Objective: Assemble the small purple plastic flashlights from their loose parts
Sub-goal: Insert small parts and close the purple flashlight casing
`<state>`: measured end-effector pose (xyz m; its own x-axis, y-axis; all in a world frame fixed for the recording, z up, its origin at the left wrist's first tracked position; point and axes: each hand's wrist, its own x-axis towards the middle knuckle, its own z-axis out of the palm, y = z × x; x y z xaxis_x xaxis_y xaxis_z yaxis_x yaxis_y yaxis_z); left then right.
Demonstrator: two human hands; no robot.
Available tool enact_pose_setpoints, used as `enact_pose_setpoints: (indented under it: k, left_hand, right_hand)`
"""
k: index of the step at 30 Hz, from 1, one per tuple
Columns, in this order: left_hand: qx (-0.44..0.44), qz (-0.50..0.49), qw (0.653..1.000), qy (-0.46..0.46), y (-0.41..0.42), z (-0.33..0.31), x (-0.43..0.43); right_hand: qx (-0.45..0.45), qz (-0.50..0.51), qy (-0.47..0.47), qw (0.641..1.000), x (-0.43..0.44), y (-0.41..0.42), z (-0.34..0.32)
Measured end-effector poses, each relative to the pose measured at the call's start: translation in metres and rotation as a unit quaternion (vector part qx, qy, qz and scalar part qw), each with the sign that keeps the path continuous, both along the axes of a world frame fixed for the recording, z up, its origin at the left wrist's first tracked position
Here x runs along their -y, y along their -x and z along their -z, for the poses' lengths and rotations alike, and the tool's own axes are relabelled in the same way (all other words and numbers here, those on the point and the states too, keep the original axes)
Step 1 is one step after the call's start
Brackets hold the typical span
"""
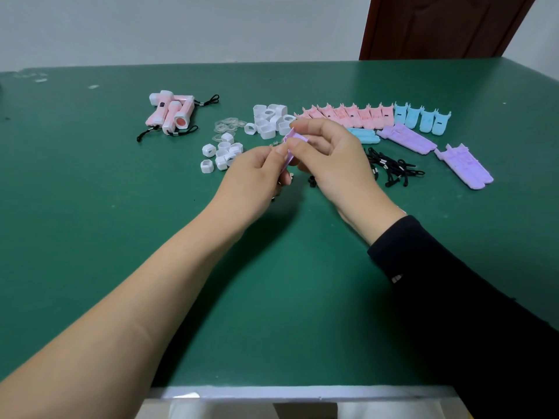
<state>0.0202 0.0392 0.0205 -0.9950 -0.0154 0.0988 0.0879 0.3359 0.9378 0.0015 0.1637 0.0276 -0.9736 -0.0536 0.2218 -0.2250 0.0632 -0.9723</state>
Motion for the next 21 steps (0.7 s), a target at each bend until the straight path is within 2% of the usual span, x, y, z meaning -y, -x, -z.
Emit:
enact_pose_setpoints:
  k: [18, 21]
  left_hand:
    - [0.066, 0.019, 0.992, -0.101, -0.0048, -0.0030, -0.0029]
    - [0.087, 0.022, 0.985, -0.148, -0.0009, -0.0046, 0.0007]
  right_hand:
    - [-0.010, -0.016, -0.014, 1.000, -0.0012, 0.0024, 0.0044]
    - [0.001, -0.018, -0.010, 1.000, 0.0009, 0.0028, 0.0035]
